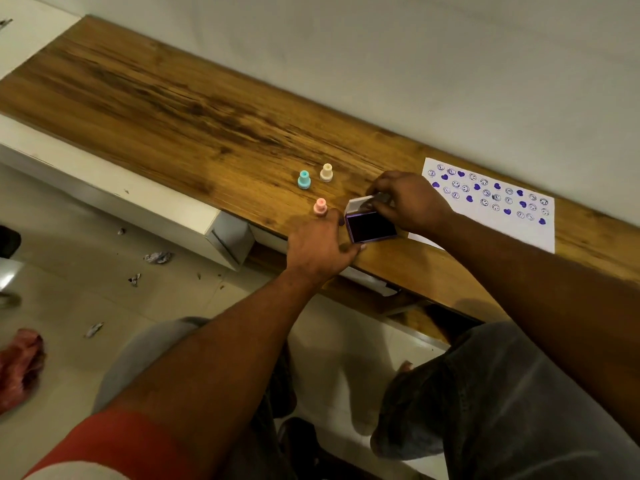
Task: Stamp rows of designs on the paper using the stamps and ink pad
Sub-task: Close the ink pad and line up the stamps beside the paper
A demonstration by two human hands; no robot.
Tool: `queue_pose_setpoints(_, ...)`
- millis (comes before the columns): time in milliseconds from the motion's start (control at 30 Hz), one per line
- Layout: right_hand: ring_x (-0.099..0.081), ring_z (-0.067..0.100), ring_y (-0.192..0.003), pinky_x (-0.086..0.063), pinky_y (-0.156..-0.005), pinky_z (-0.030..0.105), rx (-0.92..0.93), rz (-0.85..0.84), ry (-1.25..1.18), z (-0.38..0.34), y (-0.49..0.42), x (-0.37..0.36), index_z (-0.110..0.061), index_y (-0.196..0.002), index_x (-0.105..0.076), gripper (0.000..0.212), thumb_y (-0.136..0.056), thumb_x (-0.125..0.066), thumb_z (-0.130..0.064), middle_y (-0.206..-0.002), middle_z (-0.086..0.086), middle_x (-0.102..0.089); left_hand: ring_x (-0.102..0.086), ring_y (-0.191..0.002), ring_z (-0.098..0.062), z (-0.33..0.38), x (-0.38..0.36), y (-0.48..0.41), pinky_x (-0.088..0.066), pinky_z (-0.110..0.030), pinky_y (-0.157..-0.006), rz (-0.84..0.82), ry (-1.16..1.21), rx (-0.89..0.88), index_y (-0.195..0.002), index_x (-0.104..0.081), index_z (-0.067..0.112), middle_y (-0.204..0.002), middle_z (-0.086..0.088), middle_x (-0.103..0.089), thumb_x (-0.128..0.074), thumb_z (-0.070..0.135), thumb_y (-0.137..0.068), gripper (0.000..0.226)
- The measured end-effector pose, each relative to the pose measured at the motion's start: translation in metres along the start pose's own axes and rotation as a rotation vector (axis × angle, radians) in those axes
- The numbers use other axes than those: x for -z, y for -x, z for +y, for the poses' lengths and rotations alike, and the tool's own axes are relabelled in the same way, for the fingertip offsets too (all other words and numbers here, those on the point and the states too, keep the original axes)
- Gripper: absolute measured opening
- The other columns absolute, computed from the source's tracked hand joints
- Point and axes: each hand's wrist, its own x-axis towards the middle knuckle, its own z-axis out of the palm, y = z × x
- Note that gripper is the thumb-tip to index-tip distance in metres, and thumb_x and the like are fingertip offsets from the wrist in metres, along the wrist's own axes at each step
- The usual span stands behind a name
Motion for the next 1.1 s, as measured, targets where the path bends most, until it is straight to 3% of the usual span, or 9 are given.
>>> queue_pose_setpoints(67,-0.067,0.023,-0.101,-0.056,-0.081,0.036,0.037,0.014,0.018,-0.006,0.011,0.001,-0.019,-0.115,-0.073,0.024,-0.093,-0.067,-0.027,-0.114,0.004,-0.072,-0.067,-0.080,-0.019,0.001,0.000,0.000,-0.040,-0.031,-0.061,0.009,-0.004,0.006,-0.120,-0.054,0.027,-0.083,0.008,-0.052,-0.064,0.079,-0.079,0.067)
queue_pose_setpoints(167,-0.066,0.022,-0.101,-0.056,-0.081,0.036,0.067,-0.012,0.055,-0.011,0.026,-0.001,-0.018,-0.115,-0.072,0.024,-0.093,-0.069,-0.026,-0.112,0.003,-0.073,-0.070,-0.085,-0.020,0.001,-0.001,-0.002,-0.042,-0.031,-0.063,0.007,-0.004,0.012,-0.123,-0.053,0.027,-0.093,0.003,-0.067,-0.064,0.079,-0.079,0.069)
queue_pose_setpoints(400,-0.062,0.025,-0.125,-0.053,-0.099,0.040,0.047,-0.062,0.140,-0.020,0.054,-0.022,-0.019,-0.125,-0.071,0.038,-0.096,-0.068,-0.042,-0.136,0.005,-0.066,-0.069,-0.091,-0.019,0.000,-0.004,-0.003,-0.053,-0.034,-0.069,-0.006,-0.001,0.018,-0.126,-0.051,0.030,-0.103,0.002,-0.069,-0.065,0.078,-0.079,0.069)
queue_pose_setpoints(500,-0.062,0.025,-0.124,-0.053,-0.099,0.043,0.022,-0.031,0.139,-0.020,0.054,-0.021,-0.021,-0.126,-0.071,0.040,-0.095,-0.067,-0.046,-0.135,0.002,-0.067,-0.069,-0.088,-0.018,0.000,-0.005,-0.003,-0.051,-0.032,-0.067,0.000,0.002,0.018,-0.127,-0.051,0.030,-0.101,0.002,-0.070,-0.066,0.079,-0.078,0.070)
queue_pose_setpoints(667,-0.061,0.022,-0.123,-0.052,-0.098,0.036,-0.182,0.114,-0.089,-0.001,0.056,-0.013,-0.025,-0.131,-0.067,0.052,-0.087,-0.076,-0.050,-0.136,-0.003,-0.067,-0.069,-0.088,-0.019,-0.001,-0.006,-0.003,-0.043,-0.030,-0.064,0.022,-0.011,0.013,-0.129,-0.050,0.030,-0.103,0.000,-0.070,-0.064,0.082,-0.078,0.074)
queue_pose_setpoints(767,-0.052,0.022,-0.136,-0.044,-0.106,0.038,-0.301,0.033,-0.162,0.017,0.061,-0.019,-0.027,-0.146,-0.057,0.073,-0.081,-0.082,-0.052,-0.149,-0.004,-0.058,-0.070,-0.089,-0.020,-0.001,-0.008,-0.002,-0.049,-0.032,-0.066,0.019,-0.033,0.006,-0.134,-0.046,0.029,-0.105,-0.002,-0.071,-0.063,0.082,-0.078,0.079)
queue_pose_setpoints(867,-0.050,0.023,-0.135,-0.041,-0.099,0.033,-0.307,-0.027,-0.192,0.030,0.062,-0.029,-0.031,-0.151,-0.049,0.082,-0.080,-0.083,-0.052,-0.150,-0.004,-0.056,-0.070,-0.089,-0.021,0.001,-0.008,-0.002,-0.049,-0.031,-0.067,0.039,-0.038,-0.018,-0.138,-0.044,0.027,-0.105,-0.003,-0.071,-0.064,0.080,-0.080,0.080)
queue_pose_setpoints(1100,-0.052,0.019,-0.127,-0.039,-0.091,0.030,-0.274,-0.011,-0.227,0.037,0.060,-0.040,-0.036,-0.144,-0.053,0.071,-0.081,-0.083,-0.048,-0.140,-0.006,-0.062,-0.072,-0.096,-0.022,0.002,-0.007,-0.003,-0.048,-0.031,-0.068,0.073,-0.027,-0.052,-0.139,-0.050,0.025,-0.110,-0.003,-0.073,-0.067,0.075,-0.083,0.077)
